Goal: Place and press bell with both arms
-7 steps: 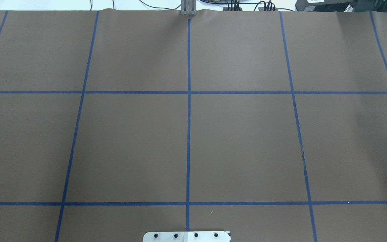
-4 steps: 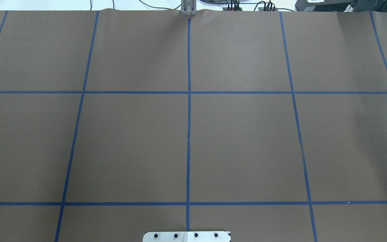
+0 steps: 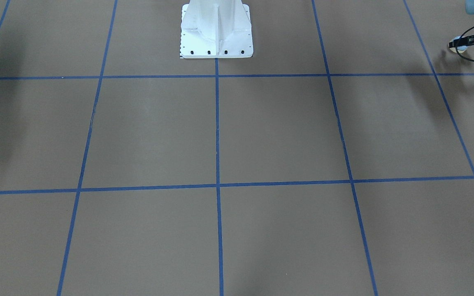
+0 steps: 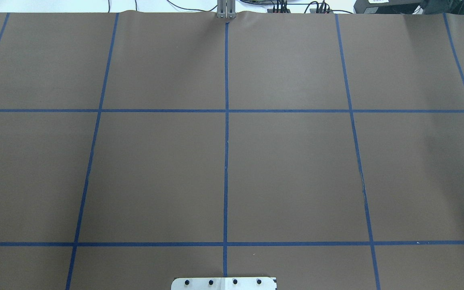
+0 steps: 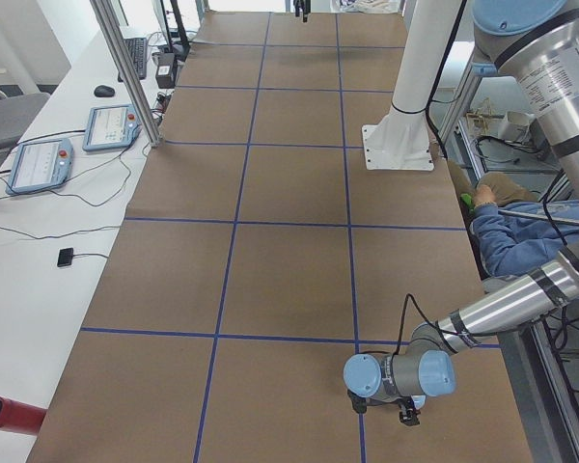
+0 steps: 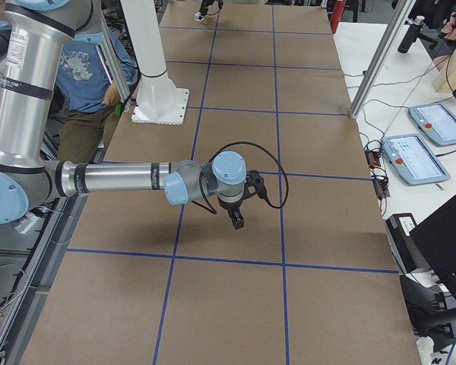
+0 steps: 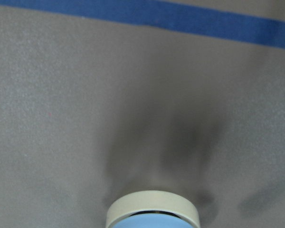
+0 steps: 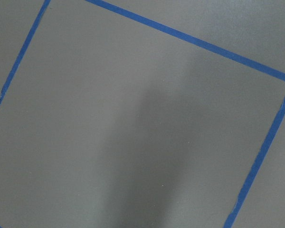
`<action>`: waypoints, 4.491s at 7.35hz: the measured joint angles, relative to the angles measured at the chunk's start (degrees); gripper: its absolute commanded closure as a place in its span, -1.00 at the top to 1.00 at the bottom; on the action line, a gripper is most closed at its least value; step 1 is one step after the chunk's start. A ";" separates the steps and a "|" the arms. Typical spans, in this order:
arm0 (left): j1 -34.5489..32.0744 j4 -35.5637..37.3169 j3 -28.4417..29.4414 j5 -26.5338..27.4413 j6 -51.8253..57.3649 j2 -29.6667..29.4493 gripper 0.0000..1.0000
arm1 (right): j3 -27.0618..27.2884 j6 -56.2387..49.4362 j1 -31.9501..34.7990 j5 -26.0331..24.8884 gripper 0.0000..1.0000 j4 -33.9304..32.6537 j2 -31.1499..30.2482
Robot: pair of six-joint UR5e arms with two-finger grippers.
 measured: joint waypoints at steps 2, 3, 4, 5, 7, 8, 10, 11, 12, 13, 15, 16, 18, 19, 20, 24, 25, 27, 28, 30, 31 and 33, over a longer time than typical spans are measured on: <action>0.20 0.00 0.38 0.06 0.00 0.00 0.88 | 0.01 0.01 -0.01 0.12 1.00 0.01 0.00; 0.30 0.00 0.52 0.07 0.00 0.01 0.88 | 0.01 0.01 -0.02 0.15 1.00 -0.03 0.00; 0.33 0.00 0.63 0.08 -0.02 0.03 0.88 | 0.01 0.03 -0.05 0.16 1.00 -0.05 0.00; 0.39 0.00 0.73 0.08 -0.06 0.02 0.87 | 0.01 0.06 -0.11 0.16 1.00 -0.05 0.00; 0.47 0.00 0.76 0.09 -0.09 0.00 0.11 | 0.01 0.09 -0.26 0.16 1.00 -0.06 -0.04; 0.51 0.00 0.76 0.09 -0.09 0.00 -0.41 | 0.01 0.09 -0.32 0.16 1.00 -0.06 -0.04; 0.59 -0.02 0.74 0.09 -0.07 0.00 -0.82 | 0.01 0.09 -0.36 0.16 1.00 -0.06 -0.04; 0.65 -0.30 0.74 0.08 -0.01 0.03 -0.82 | 0.01 0.09 -0.36 0.20 1.00 -0.06 -0.06; 0.69 -1.23 0.66 0.01 0.04 0.26 -0.82 | 0.01 0.09 -0.37 0.27 1.00 -0.06 -0.08; 0.69 -2.34 0.42 -0.47 0.07 0.78 -0.82 | 0.01 0.09 -0.40 0.31 1.00 -0.06 -0.08; 0.67 -2.87 -3.07 -2.20 0.03 3.47 -0.82 | 0.01 0.15 -0.39 0.37 1.00 -0.06 -0.06; 0.73 -2.68 -5.67 -2.65 -0.03 4.66 -0.82 | 0.01 0.17 -0.38 0.37 1.00 -0.06 -0.06; 0.93 3.25 -12.90 -3.11 -0.21 4.63 -0.82 | 0.01 0.17 -0.37 0.47 1.00 -0.06 -0.08; 0.95 10.09 -18.05 -3.15 -0.23 3.29 -0.82 | 0.01 0.13 -0.37 0.48 1.00 -0.06 -0.09; 0.98 17.43 -22.71 -3.14 -0.21 0.32 -0.82 | 0.01 0.11 -0.39 0.45 1.00 -0.06 -0.07; 1.00 47.46 -30.19 -2.07 -0.79 -25.69 -0.79 | -0.24 0.46 -0.45 0.11 1.00 -0.06 0.26; 1.38 53.00 -29.84 -1.35 -2.71 -33.22 -0.79 | -0.44 0.56 -0.46 0.09 1.00 -0.07 0.37; 5.72 56.89 -26.73 -0.50 -14.85 -47.92 -0.73 | -1.43 0.61 -0.51 0.00 1.00 -0.12 0.53; 8.60 57.10 -24.32 -0.49 -21.82 -54.55 -0.72 | -2.29 0.60 -0.53 -0.06 1.00 -0.09 0.63; 14.53 56.23 -19.25 -0.25 -32.96 -65.90 -0.67 | -3.31 0.55 -0.55 -0.15 1.00 -0.06 0.80; 17.31 53.46 -15.70 -0.06 -37.75 -70.43 -0.65 | -3.56 0.54 -0.55 -0.16 1.00 -0.06 0.89; 21.87 42.99 -8.04 2.43 -47.17 -76.68 -0.65 | -3.73 0.53 -0.54 -0.17 1.00 -0.06 1.07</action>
